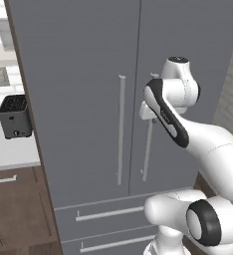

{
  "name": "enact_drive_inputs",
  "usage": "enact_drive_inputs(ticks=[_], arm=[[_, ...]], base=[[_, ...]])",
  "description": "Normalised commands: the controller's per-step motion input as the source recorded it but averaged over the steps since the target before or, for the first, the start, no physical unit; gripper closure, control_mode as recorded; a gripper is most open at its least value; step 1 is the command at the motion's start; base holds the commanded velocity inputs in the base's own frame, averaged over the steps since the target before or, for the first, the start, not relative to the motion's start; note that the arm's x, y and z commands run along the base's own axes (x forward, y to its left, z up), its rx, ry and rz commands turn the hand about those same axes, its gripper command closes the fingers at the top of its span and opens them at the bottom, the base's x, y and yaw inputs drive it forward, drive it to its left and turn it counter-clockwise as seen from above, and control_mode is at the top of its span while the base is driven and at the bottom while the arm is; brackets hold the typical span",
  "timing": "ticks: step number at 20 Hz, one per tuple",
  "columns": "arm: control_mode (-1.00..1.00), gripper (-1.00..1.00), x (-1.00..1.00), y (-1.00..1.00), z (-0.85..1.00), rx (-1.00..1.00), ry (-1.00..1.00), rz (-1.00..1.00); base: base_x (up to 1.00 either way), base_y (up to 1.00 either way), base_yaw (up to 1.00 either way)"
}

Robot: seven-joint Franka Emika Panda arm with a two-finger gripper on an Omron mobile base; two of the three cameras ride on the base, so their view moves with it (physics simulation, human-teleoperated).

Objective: Take the strawberry from the fridge and place it on top of the pancake, located on the dining counter.

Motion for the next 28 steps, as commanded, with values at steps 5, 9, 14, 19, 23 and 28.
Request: enact_drive_inputs(ticks=[5,9,14,19,23,28], arm=[[1.0,-1.0,0.0,0.0,0.0,0.0,0.0,0.0],[1.0,-1.0,0.0,0.0,0.0,0.0,0.0,0.0],[1.0,-1.0,0.0,0.0,0.0,0.0,0.0,0.0],[1.0,-1.0,0.0,0.0,0.0,0.0,0.0,0.0],[1.0,-1.0,0.0,0.0,0.0,0.0,0.0,0.0],[1.0,-1.0,0.0,0.0,0.0,0.0,0.0,0.0]], base=[[0.0,0.0,0.0],[-0.27,0.0,0.0],[-0.71,0.05,0.0],[-0.07,0.4,-0.03],[0.1,0.42,-0.04],[0.02,0.17,-0.02]])
